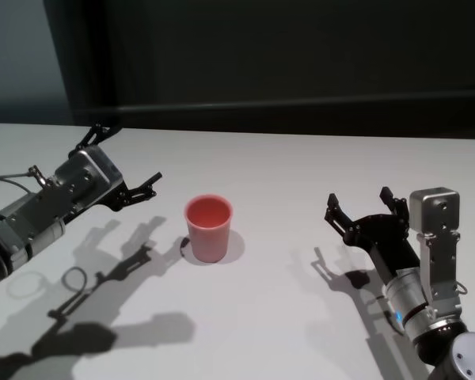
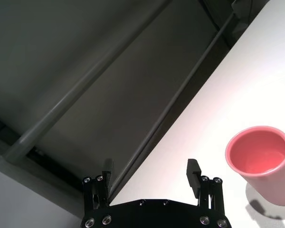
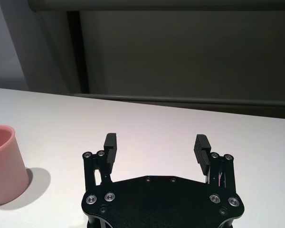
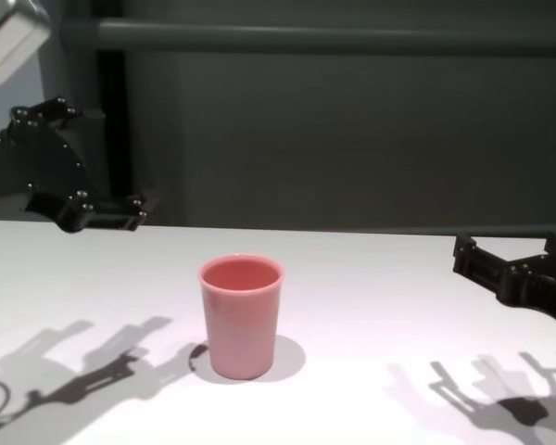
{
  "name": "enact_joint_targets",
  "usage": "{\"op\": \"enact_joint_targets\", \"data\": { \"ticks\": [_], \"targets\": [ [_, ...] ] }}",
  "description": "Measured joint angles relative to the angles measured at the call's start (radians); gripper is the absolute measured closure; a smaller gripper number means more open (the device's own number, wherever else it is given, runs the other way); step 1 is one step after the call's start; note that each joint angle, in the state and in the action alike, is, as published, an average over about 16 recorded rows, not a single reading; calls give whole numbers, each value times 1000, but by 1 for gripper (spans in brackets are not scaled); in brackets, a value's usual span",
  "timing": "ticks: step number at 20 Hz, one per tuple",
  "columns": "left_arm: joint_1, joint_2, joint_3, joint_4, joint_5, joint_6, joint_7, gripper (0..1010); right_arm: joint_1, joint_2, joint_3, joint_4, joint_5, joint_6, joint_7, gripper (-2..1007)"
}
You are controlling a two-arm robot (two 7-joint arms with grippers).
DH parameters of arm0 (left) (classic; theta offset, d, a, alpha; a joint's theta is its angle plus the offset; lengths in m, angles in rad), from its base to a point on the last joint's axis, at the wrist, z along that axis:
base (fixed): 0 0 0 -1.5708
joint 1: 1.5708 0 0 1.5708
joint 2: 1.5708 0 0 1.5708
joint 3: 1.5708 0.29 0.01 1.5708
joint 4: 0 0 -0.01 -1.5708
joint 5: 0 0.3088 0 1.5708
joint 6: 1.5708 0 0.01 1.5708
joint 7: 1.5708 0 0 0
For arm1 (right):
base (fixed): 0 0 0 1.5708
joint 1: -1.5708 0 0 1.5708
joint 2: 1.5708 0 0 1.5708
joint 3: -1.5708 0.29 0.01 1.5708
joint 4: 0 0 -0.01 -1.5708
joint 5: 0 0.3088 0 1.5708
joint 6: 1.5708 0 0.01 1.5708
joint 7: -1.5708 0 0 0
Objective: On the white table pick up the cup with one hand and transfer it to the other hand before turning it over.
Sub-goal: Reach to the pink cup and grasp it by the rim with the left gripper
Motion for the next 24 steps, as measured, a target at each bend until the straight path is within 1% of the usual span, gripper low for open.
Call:
{"op": "enact_joint_targets", "data": {
  "ticks": [5,8,17,24],
  "targets": [
    [-36,58,36,-25,56,4,-57,9,0,0,0,0,0,0,0,5],
    [-58,89,57,-37,79,7,-90,9,0,0,0,0,0,0,0,5],
    [-121,165,117,-63,124,10,-178,9,0,0,0,0,0,0,0,5],
    [-168,213,169,-77,160,14,-238,9,0,0,0,0,0,0,0,5]
  ]
}}
